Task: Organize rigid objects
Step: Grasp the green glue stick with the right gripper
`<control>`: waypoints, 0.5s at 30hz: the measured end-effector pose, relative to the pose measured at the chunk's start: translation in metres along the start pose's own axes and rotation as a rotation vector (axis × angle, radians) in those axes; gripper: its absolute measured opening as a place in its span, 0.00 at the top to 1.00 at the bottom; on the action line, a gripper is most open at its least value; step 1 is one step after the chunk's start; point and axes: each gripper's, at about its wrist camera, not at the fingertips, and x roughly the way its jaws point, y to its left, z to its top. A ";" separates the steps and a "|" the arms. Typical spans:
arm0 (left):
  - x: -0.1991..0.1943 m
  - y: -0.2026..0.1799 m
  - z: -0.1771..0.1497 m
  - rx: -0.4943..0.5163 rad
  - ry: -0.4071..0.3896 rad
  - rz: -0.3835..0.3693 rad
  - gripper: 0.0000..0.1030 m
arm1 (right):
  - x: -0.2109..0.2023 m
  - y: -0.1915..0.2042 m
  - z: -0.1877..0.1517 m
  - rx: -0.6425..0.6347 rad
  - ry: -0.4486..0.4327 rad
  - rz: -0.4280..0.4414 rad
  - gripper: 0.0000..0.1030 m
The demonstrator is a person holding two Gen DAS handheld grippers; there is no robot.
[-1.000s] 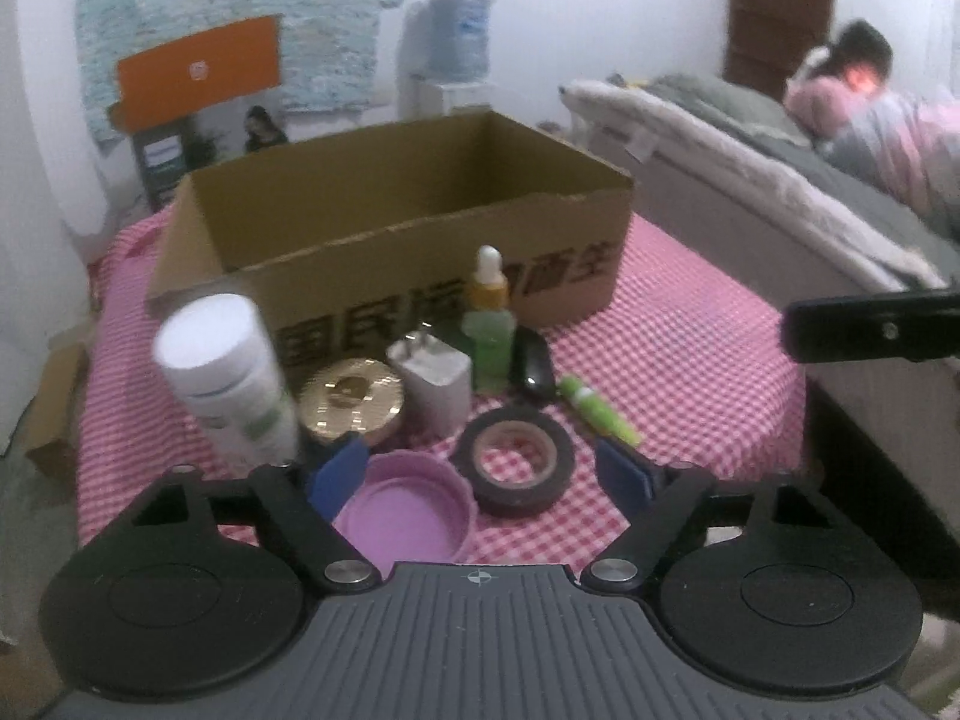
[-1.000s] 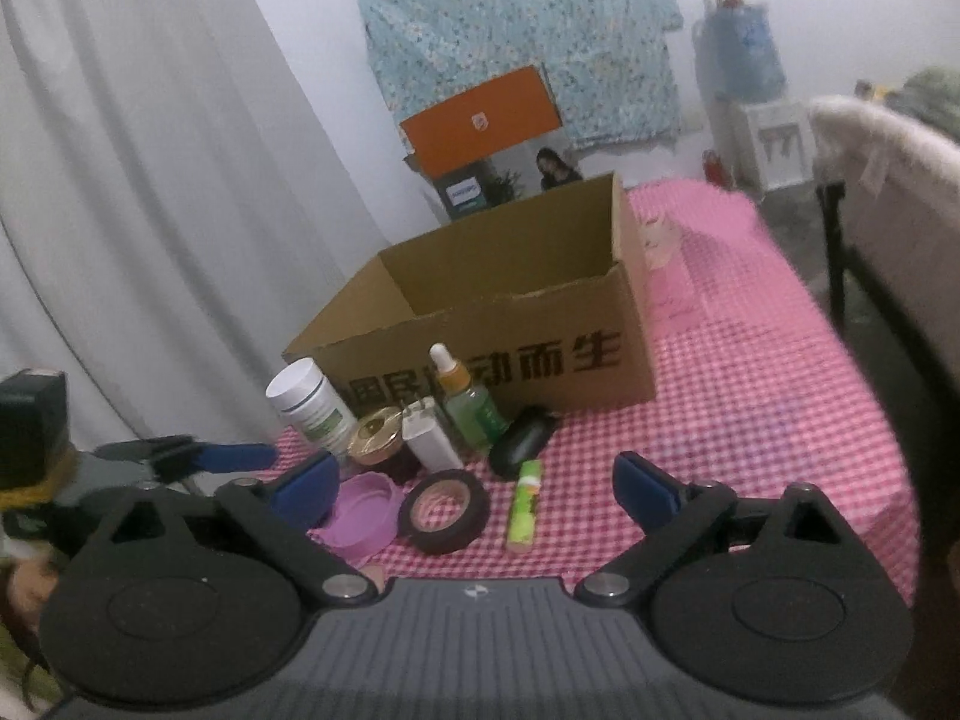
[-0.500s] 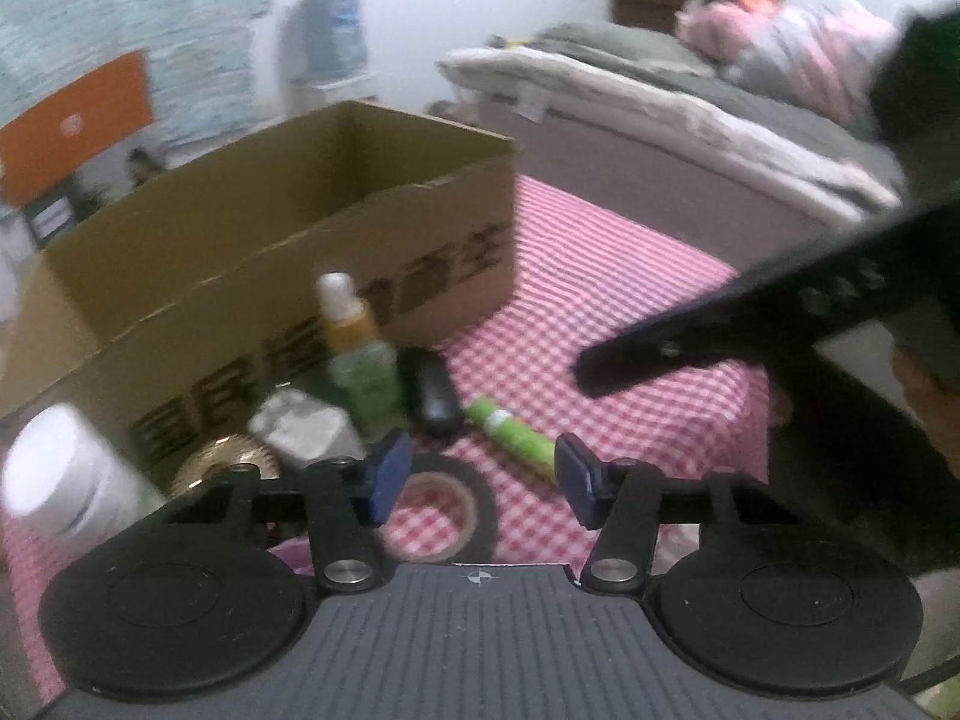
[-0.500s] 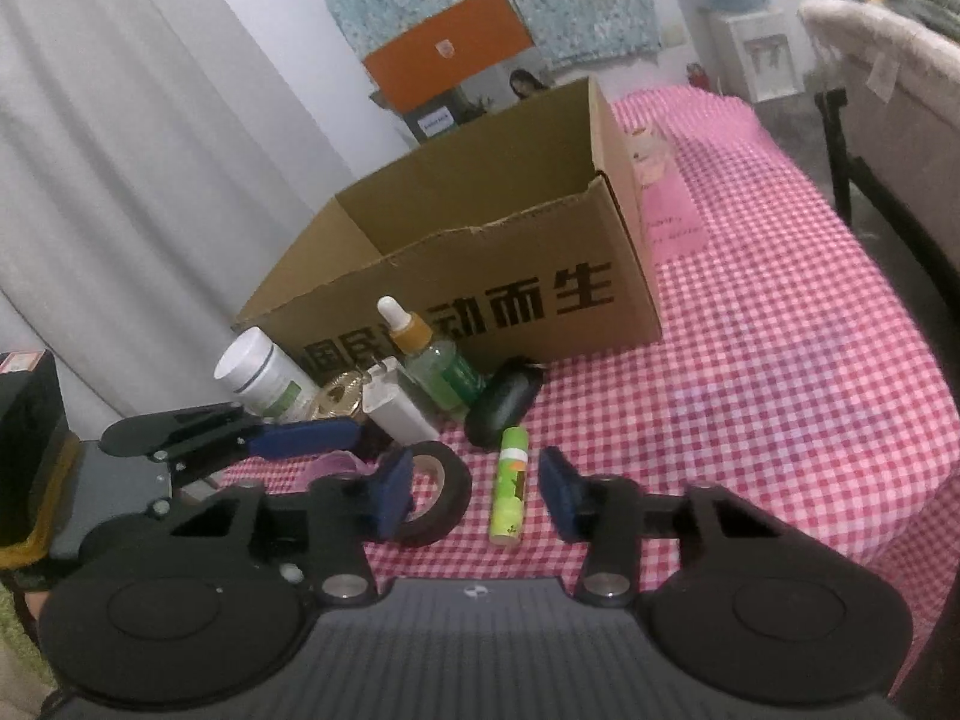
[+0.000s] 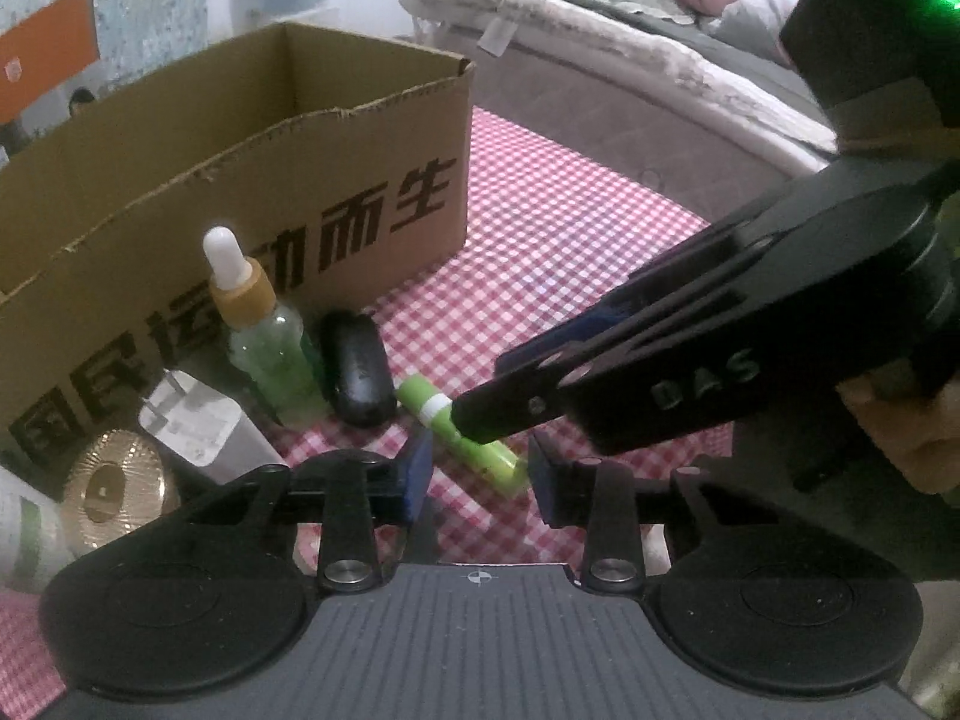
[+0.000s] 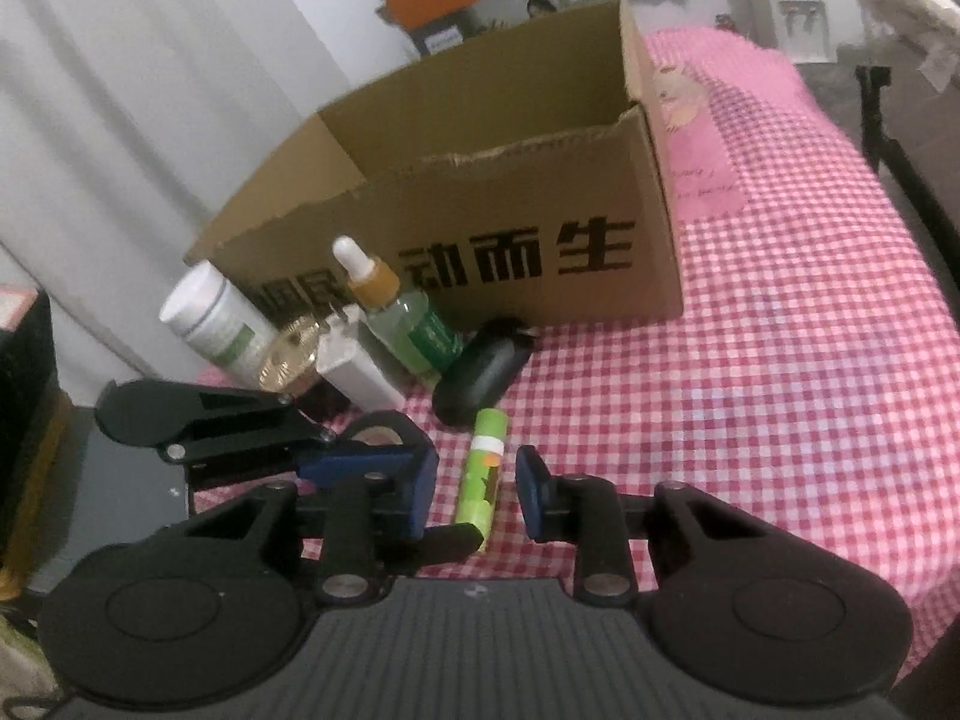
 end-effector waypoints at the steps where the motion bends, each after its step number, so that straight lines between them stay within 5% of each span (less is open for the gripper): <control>1: 0.000 0.001 0.000 -0.005 0.003 -0.005 0.68 | 0.003 -0.001 0.001 -0.003 0.012 0.003 0.73; 15: 0.014 0.001 0.012 -0.044 0.062 -0.039 0.66 | 0.012 -0.022 0.004 0.061 0.076 0.051 0.83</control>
